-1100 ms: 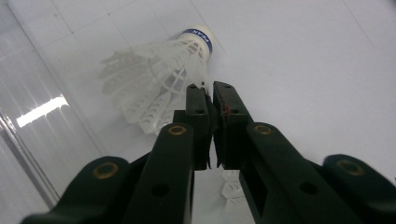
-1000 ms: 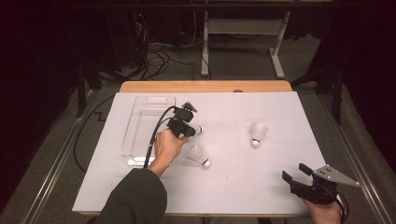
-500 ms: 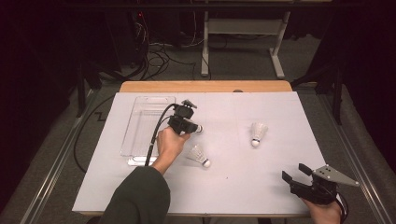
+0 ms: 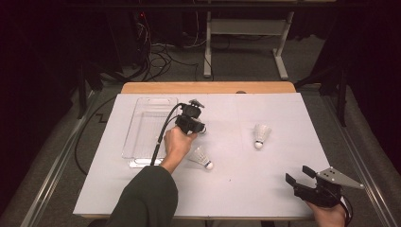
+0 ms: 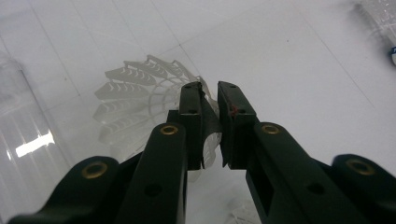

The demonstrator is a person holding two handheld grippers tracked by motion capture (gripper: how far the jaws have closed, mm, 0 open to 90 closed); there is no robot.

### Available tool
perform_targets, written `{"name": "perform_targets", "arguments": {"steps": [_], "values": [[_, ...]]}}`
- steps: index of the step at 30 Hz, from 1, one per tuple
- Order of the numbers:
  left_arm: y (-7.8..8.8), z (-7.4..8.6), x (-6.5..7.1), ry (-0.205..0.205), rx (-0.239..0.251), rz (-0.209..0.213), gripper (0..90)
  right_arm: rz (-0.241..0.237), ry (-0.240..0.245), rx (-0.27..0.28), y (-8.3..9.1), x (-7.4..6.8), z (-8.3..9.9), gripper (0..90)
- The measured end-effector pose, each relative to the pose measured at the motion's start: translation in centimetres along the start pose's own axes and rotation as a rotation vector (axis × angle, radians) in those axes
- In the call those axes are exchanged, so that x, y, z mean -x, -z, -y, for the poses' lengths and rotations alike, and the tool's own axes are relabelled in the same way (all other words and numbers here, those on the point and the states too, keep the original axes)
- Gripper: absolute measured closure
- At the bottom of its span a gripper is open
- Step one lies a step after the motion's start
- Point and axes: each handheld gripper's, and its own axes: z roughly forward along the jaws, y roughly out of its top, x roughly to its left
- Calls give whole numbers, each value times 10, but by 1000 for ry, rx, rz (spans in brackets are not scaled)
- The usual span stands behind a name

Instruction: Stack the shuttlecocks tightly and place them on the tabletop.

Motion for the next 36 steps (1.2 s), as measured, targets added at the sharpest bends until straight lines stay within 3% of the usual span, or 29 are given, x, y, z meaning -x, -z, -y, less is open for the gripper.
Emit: {"name": "perform_targets", "arguments": {"steps": [8,14,25,30,36], "values": [[-3,-2,-2,1,17,6,883,-2,-1,-1,0,0,0,267],[3,-3,-4,-32,-2,-46,893,-3,-1,-2,0,0,0,268],[6,-5,-10,-45,-63,-72,892,-5,-1,-5,-1,0,0,268],[4,-6,-10,-40,-60,-52,877,-5,0,-6,-1,0,0,268],[0,-8,-7,-39,-29,-34,797,-4,-3,-5,-1,0,0,268]]}}
